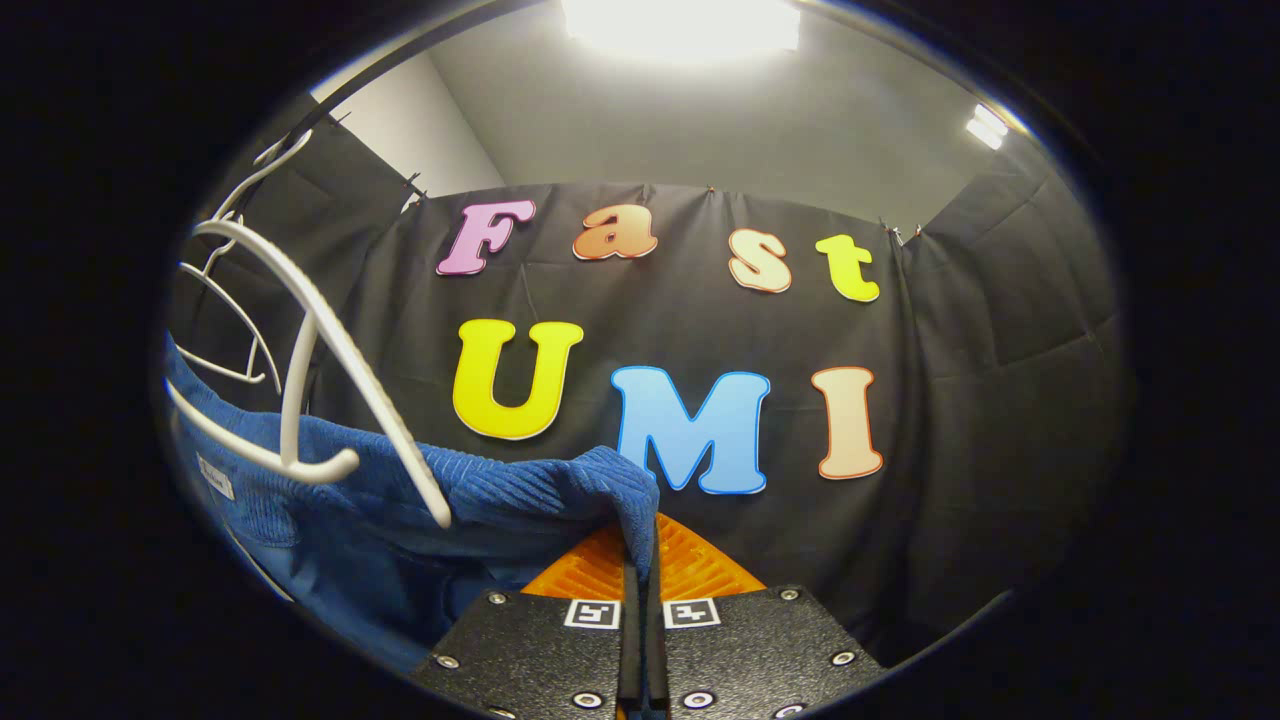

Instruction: Grasp the clothes on the hanger with both hands and then place them into the laundry hamper below.

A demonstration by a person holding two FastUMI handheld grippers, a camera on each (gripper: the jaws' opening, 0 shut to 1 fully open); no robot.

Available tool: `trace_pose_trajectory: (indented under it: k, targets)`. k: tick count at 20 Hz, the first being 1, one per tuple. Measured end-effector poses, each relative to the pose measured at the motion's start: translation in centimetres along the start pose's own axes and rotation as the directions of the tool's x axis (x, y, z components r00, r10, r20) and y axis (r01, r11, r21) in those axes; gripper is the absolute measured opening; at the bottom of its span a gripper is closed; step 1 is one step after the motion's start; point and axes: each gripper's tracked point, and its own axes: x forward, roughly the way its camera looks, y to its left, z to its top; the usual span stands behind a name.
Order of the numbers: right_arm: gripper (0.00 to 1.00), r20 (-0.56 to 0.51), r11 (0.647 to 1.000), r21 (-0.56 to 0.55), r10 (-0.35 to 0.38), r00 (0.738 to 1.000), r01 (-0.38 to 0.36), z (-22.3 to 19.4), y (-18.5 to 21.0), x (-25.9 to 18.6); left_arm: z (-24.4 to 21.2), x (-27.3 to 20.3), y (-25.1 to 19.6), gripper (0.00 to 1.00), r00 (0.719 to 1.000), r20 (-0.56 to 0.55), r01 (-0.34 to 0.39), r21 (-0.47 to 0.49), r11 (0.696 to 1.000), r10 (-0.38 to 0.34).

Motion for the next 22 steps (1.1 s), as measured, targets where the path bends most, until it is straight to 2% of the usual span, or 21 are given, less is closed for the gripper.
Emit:
trace_pose_trajectory:
  k: [4, 8, 14, 18, 22]
  targets:
    - [0.02, -0.067, 0.999, -0.026, 0.022, 0.998, -0.023, -3.7, 0.5, -2.0, -2.9, -1.8, -0.4, 0.01, 0.999, -0.038, 0.021, 0.012, 1.000, -0.021]
    - [0.01, -0.102, 0.999, -0.035, 0.035, 0.994, -0.039, -4.6, 0.7, -5.1, -3.6, -4.4, -0.4, 0.00, 0.998, -0.053, 0.039, -0.030, 0.999, -0.040]
    - [0.01, -0.057, 0.997, -0.034, 0.068, 0.996, -0.070, -1.1, 2.0, -11.0, 0.0, -9.2, 0.3, 0.00, 0.996, 0.009, 0.087, -0.060, 0.994, -0.087]
    - [0.01, -0.017, 0.995, -0.012, 0.100, 0.995, -0.100, 2.1, 3.6, -15.5, 3.1, -12.5, -0.5, 0.02, 0.987, 0.065, 0.154, -0.072, 0.985, -0.149]
    - [0.01, 0.021, 0.988, 0.005, 0.156, 0.987, -0.157, 5.3, 6.1, -20.1, 4.5, -15.2, -1.2, 0.00, 0.973, 0.094, 0.221, -0.090, 0.971, -0.213]
